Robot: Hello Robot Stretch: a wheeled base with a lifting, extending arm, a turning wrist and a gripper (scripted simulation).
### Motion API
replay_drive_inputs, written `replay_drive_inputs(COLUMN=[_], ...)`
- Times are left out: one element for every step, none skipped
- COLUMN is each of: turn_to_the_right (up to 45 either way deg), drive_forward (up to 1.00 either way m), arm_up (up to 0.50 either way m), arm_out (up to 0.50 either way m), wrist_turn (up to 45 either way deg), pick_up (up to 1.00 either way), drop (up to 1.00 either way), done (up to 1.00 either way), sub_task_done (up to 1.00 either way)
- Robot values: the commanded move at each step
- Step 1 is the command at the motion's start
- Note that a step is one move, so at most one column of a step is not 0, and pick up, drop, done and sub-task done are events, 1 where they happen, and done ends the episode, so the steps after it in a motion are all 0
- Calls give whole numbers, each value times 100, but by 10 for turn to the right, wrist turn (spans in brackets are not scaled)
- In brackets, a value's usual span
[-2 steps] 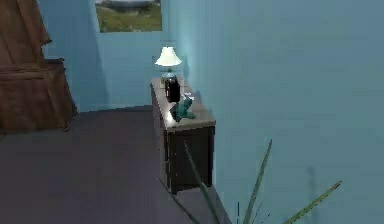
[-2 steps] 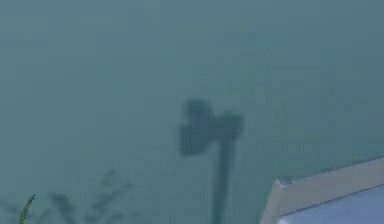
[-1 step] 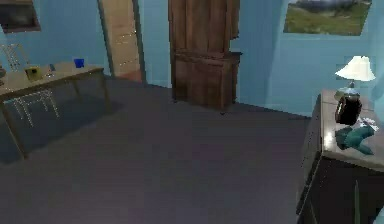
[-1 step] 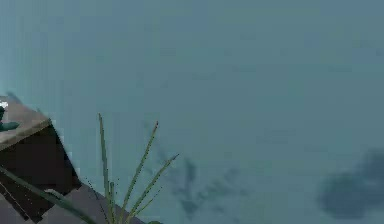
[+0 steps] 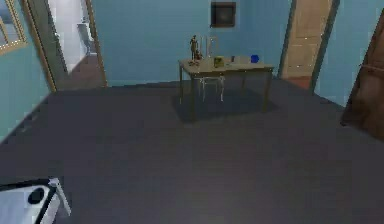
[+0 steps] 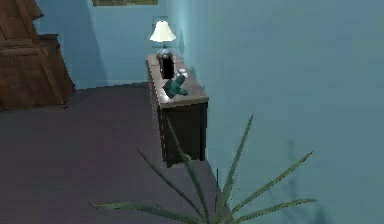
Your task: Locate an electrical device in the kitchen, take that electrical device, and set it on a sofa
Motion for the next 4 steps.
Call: replay_drive_inputs(turn_to_the_right=[-180, 0, 450, 180], drive_forward=[0, 50, 0, 0], arm_up=[0, 0, 0, 0], arm_out=[0, 0, 0, 0], wrist_turn=[0, 0, 0, 0], pick_up=[0, 0, 0, 0], drop=[0, 0, 0, 0], done=[0, 0, 0, 0], sub_task_done=[0, 0, 0, 0])
